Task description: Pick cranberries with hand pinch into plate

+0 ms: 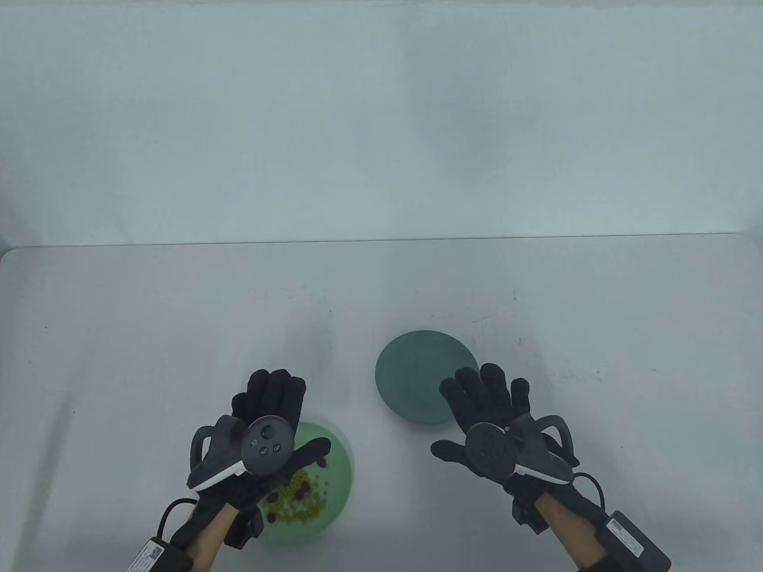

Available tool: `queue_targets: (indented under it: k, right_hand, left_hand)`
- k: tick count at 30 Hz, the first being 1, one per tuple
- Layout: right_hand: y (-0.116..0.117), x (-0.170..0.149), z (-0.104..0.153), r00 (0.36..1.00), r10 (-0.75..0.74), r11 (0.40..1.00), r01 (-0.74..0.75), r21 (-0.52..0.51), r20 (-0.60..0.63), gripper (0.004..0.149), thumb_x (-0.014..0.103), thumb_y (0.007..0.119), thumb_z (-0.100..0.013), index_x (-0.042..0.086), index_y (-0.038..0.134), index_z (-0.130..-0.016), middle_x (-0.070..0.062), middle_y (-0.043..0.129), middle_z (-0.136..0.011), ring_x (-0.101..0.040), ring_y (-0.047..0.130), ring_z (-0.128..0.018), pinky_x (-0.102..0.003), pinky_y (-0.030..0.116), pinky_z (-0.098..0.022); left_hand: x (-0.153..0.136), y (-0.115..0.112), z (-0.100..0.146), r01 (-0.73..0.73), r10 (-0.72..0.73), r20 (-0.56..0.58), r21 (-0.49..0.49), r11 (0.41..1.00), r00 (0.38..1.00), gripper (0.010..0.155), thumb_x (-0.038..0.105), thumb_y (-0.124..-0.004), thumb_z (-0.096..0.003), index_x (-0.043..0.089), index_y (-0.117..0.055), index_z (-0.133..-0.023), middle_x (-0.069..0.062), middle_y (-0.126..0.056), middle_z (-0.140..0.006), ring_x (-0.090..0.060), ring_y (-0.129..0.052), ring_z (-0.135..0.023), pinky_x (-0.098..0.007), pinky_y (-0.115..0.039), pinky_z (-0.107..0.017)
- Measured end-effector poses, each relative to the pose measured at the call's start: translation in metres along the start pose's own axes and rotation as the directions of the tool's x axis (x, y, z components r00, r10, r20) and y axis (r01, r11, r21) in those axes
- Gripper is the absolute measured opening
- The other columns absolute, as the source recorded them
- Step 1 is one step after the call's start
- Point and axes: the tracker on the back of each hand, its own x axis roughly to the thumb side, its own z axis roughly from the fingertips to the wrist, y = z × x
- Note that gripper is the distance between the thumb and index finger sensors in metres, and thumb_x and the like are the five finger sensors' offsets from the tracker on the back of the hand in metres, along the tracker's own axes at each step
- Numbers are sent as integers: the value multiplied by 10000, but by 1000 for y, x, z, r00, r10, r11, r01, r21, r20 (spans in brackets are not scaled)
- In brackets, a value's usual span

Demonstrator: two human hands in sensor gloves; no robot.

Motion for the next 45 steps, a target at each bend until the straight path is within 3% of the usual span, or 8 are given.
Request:
queue_targets:
  k: [25,31,37,45]
  right_hand:
    - [0,1,-1,1000,-7,1000,7,12,-3,922,749,432,-477,209,263,-1205,-148,295,-1277,-528,294,-1151,-751,300,-744]
    - [-2,0,0,1000,-12,1000,12,-4,-6,921,746,433,-479,203,271,-1204,-149,303,-1275,-525,307,-1151,-751,310,-742]
    - [-1,0,1,1000,-11,1000,11,1,-4,917,743,436,-482,202,273,-1204,-150,311,-1274,-522,321,-1150,-750,315,-741]
    - [0,-1,2,1000,-10,1000,10,8,-1,913,740,439,-485,200,281,-1203,-149,317,-1274,-522,333,-1151,-749,320,-742]
  left_hand:
    - [-1,1,-1,8,-8,-8,-10,1000,1000,947,671,-542,-525,78,-183,-1171,-268,-182,-1205,-580,-174,-1090,-712,-353,-750]
    - [-21,12,-5,4,-9,-106,-47,999,994,878,615,-613,-547,76,-313,-1171,-263,-389,-1192,-536,-515,-1082,-638,-582,-735]
    - [-50,-2,-2,26,-61,-255,-140,990,965,797,554,-690,-549,78,-450,-1141,-208,-602,-1116,-418,-777,-957,-533,-746,-661]
    - [-74,-30,-2,20,-113,-367,-248,968,924,709,508,-718,-548,108,-542,-1106,-143,-713,-1048,-309,-896,-842,-468,-816,-589]
